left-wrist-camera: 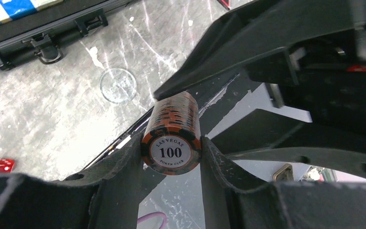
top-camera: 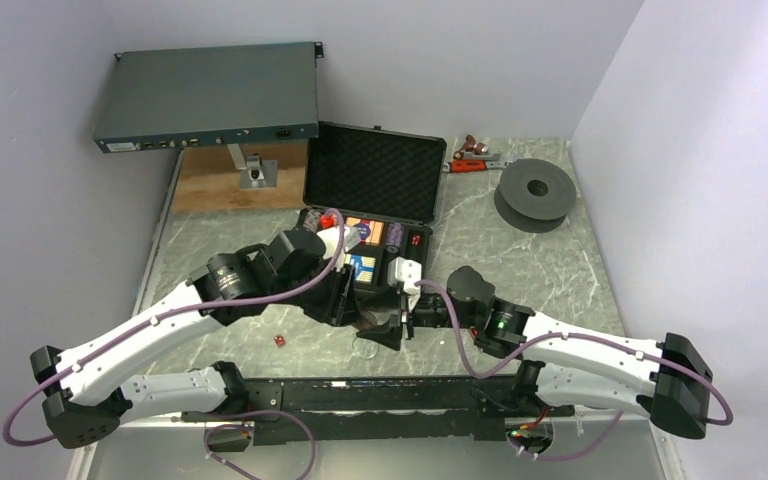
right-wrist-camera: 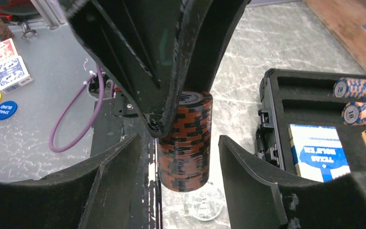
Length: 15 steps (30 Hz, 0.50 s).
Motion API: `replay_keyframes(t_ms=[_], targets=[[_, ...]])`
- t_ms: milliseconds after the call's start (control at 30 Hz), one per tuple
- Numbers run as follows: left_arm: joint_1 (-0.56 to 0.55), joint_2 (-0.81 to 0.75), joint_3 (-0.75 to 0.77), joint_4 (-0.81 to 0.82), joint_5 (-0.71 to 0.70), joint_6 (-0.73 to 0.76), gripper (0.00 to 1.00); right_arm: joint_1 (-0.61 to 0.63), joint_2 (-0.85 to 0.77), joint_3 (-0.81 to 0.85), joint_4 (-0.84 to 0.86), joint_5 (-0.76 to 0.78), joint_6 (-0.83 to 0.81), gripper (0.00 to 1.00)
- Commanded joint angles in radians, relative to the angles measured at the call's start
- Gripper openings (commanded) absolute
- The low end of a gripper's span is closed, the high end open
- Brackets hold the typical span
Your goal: Pack up texas hold em set
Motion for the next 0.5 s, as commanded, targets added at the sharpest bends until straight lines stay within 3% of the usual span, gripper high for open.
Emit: replay_keyframes(t_ms=[0, 100, 267, 367, 467], targets=[[0.004, -0.014, 0.026, 0.131, 0.05, 0.01, 0.0, 0.009, 0.033, 0.042, 0.055, -0.002, 0.009, 0.64], [0.005, -0.002, 0.035, 0.139, 0.054, 0.013, 0.0, 0.012, 0.028, 0.033, 0.057, 0.025, 0.008, 0.64], [0.005, 0.012, 0.036, 0.142, 0.053, 0.02, 0.0, 0.012, 0.003, 0.013, 0.058, 0.046, 0.008, 0.46], [0.005, 0.015, 0.026, 0.147, 0.049, 0.02, 0.0, 0.012, -0.01, 0.007, 0.052, 0.048, 0.012, 0.41], [0.004, 0.018, 0.028, 0.154, 0.048, 0.024, 0.0, 0.012, -0.012, 0.003, 0.045, 0.045, 0.009, 0.24]])
